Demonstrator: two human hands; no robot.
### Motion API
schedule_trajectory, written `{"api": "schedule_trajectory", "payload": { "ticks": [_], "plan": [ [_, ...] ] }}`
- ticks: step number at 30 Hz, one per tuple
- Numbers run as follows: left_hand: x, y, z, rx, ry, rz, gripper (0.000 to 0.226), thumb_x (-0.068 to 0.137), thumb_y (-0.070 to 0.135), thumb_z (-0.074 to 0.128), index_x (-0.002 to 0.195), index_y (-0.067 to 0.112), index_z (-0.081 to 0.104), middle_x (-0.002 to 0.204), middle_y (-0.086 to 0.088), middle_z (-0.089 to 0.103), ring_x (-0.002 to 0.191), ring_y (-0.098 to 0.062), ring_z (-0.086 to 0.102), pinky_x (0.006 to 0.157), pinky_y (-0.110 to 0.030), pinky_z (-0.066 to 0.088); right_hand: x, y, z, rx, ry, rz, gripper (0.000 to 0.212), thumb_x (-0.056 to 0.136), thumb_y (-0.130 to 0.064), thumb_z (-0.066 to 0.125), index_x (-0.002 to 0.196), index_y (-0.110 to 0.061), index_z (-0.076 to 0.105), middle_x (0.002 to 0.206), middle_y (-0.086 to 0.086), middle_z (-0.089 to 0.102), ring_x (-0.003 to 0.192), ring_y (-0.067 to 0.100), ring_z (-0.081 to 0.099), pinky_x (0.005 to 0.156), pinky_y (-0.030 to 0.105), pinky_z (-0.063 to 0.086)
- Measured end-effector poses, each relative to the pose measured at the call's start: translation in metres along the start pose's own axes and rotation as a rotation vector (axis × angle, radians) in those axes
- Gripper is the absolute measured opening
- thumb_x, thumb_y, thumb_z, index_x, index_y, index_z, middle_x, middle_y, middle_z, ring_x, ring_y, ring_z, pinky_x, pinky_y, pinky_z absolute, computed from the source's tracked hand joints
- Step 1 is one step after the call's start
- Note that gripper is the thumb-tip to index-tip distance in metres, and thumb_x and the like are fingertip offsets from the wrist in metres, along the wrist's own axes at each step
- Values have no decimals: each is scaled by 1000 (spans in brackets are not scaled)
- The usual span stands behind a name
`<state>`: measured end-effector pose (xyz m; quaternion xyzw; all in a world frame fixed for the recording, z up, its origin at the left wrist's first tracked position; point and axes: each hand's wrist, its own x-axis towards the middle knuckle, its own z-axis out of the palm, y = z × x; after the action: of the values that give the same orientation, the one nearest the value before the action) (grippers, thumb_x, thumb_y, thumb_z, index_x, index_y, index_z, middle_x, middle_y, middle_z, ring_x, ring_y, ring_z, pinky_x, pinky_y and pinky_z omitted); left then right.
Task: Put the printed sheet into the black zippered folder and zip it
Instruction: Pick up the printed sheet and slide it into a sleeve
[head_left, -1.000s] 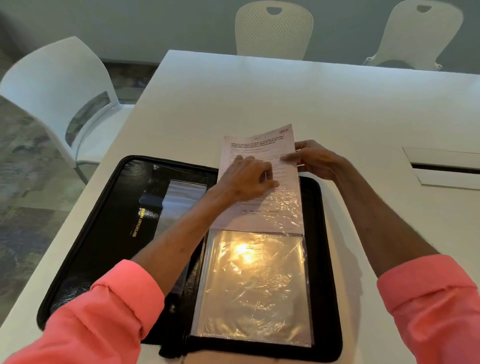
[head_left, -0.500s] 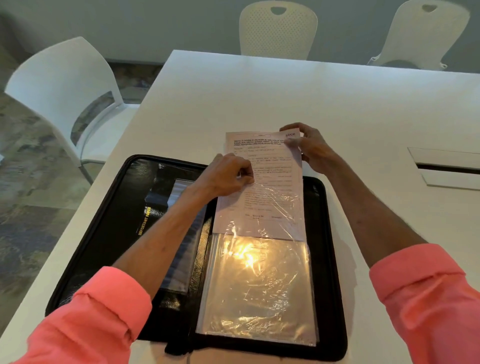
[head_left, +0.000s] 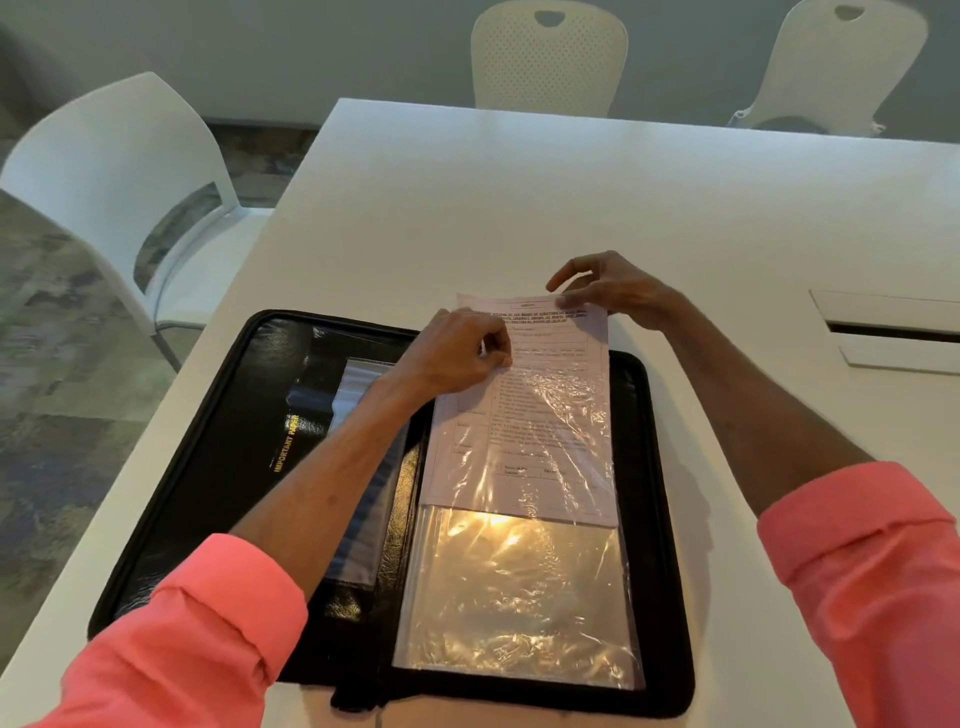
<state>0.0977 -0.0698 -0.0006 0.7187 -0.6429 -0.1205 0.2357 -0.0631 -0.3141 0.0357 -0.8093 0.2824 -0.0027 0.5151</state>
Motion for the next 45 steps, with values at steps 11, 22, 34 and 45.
{"api": "schedule_trajectory", "payload": {
  "ticks": [11,22,34,45],
  "plan": [
    [-3,-3,4,92,93,-11,18,92,38,79,103,26,71,146,5,52,137,-18,44,110,-37,28,-24,-10,3,4,-233,-66,23,98,-8,77,119,0,75,111,23,80,95,29,78,81,34,66],
    [-3,1,4,110,103,30,16,99,39,70,106,24,66,117,3,66,111,-17,56,102,-40,41,-35,-17,18,-230,-243,-162,11,102,-14,73,107,-9,82,106,11,81,89,13,68,79,31,48],
    [-4,0,5,53,91,42,10,101,31,66,104,24,61,89,12,70,71,-9,63,98,-50,54,-40,-17,52,-479,-191,-77,16,88,-30,87,89,-17,76,95,0,76,88,19,70,83,37,56],
    [-1,-2,14,57,47,10,8,106,27,58,110,21,57,75,5,71,60,-8,63,106,-50,51,-46,-9,59,-458,-183,-60,8,90,-15,81,89,-11,74,100,6,78,100,31,73,101,52,57]
  ]
}}
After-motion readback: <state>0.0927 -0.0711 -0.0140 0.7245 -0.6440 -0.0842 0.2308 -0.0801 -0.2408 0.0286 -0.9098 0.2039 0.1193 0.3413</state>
